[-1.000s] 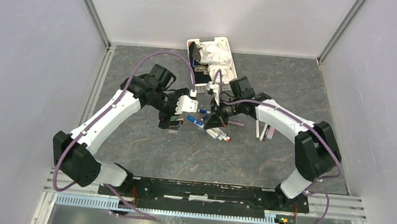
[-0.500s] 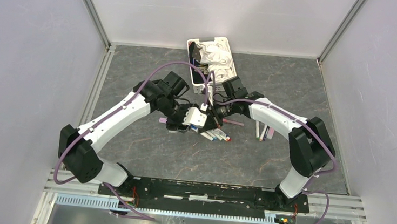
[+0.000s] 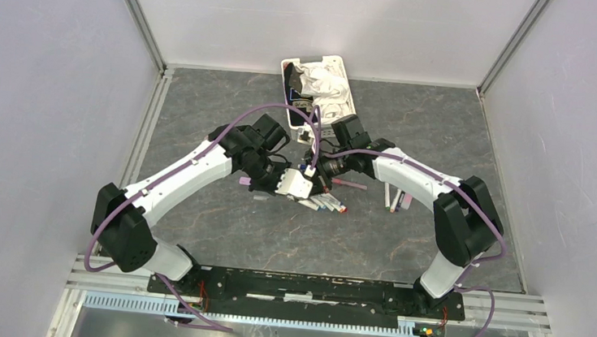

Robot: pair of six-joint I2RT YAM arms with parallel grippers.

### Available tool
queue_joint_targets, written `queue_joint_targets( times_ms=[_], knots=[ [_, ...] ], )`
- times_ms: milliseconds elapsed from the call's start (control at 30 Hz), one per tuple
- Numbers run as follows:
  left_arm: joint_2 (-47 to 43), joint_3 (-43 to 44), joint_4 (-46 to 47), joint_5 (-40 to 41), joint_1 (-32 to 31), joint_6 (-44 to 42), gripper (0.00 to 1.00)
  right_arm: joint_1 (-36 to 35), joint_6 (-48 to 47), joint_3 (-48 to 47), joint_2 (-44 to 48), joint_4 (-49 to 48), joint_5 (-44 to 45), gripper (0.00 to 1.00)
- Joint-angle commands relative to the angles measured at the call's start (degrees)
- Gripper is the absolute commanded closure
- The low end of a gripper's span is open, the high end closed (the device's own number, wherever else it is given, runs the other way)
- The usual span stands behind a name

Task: Open the pen caps

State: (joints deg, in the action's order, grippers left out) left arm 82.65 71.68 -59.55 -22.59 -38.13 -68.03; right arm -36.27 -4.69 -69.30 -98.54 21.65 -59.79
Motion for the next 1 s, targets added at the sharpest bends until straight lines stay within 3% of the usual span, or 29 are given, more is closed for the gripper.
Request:
queue_joint_targets(
  times_ms=[0, 133, 233, 300, 433, 467, 600, 733, 967],
  knots=[
    [-1.0, 0.3, 0.6, 0.6, -0.7, -1.8, 0.93, -0.7, 3.5, -0.1, 0.3, -6.3, -1.5, 0.9],
    [-1.4, 1.1, 1.2, 0.0, -1.5, -0.6, 0.98, -1.5, 14.5, 4.3, 0.0, -19.4, -1.3, 0.62],
    [-1.7, 1.9, 1.2, -1.2, -1.5, 0.1, 0.98, -2.3, 20.2, 5.2, -1.5, -26.1, -1.5, 0.57],
    [-1.9, 2.1, 1.2, -1.6, -1.6, 0.5, 0.98, -2.4, 24.2, 5.6, -2.4, -31.0, -0.8, 0.61],
    [-2.0, 1.8, 0.3, -1.8, -1.7, 0.2, 0.98, -2.4, 29.4, 6.1, -3.3, -36.0, -0.2, 0.96],
    [-1.9, 1.7, -0.2, -1.3, -1.7, -0.2, 0.98, -2.4, 28.9, 6.4, -3.1, -35.1, 0.0, 1.0],
    [-1.4, 0.1, -0.5, 3.7, -0.8, -2.0, 0.98, -2.3, 21.0, 8.3, -1.3, -25.4, 1.0, 1.0],
    [0.0, 0.2, -0.3, 6.2, 4.8, -5.9, 0.98, -1.7, 11.7, 10.4, 1.4, -13.2, 3.4, 1.0],
    [1.5, -0.4, 3.1, 10.1, 11.2, -9.7, 0.98, 2.2, 8.5, 14.3, 5.3, -8.2, 6.7, 1.0]
  ],
)
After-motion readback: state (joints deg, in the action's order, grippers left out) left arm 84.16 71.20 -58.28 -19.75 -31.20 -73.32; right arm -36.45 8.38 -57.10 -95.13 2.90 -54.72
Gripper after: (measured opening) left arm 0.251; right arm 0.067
